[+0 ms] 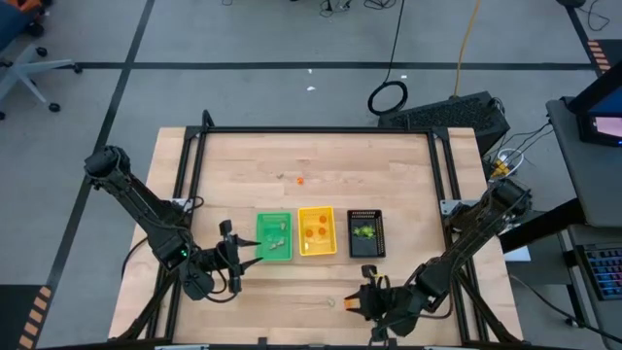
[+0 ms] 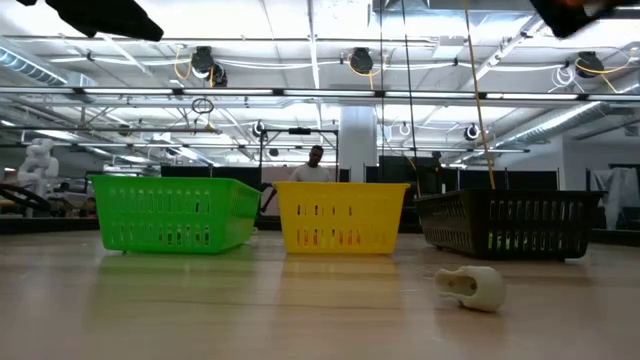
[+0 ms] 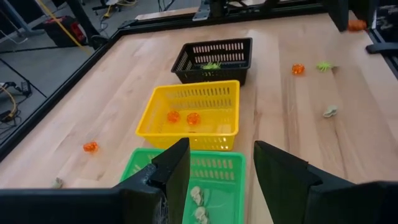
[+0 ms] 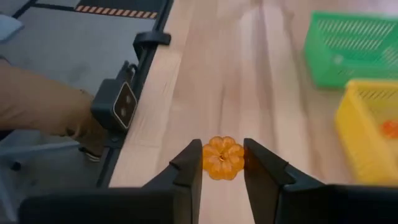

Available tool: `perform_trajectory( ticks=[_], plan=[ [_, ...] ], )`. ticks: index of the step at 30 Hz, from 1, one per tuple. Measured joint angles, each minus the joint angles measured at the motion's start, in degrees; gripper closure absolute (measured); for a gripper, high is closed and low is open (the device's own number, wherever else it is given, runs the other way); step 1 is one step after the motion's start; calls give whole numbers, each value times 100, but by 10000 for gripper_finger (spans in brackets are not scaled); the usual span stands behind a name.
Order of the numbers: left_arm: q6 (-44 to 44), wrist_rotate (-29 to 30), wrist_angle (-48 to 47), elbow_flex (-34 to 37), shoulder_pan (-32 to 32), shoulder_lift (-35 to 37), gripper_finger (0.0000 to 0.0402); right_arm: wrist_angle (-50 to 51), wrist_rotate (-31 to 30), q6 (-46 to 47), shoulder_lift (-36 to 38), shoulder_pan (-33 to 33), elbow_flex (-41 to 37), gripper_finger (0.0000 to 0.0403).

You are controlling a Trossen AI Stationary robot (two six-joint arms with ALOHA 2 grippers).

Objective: Sort Halloween decoration
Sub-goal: Put the orange pumpkin toy into the yellow basket

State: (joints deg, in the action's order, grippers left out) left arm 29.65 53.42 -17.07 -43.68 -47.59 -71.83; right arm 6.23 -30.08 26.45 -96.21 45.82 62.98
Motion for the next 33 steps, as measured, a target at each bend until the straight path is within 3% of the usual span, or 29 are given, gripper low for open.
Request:
perform_trajectory(
  ticks=[7,17,24,33],
  plan=[
    [7,89,94,0,0,0,223,359,-31,-1173,772,-192,1,329],
    [0,229,931,0,0,0,223,494,-184,-2692,1370,-470,2,329],
    [4,571,925,0,41,0,223,787,-141,-3213,1686,-675,2,329],
    [10,519,911,0,291,-22,223,875,-137,-3168,1812,-835,2,329]
  ],
)
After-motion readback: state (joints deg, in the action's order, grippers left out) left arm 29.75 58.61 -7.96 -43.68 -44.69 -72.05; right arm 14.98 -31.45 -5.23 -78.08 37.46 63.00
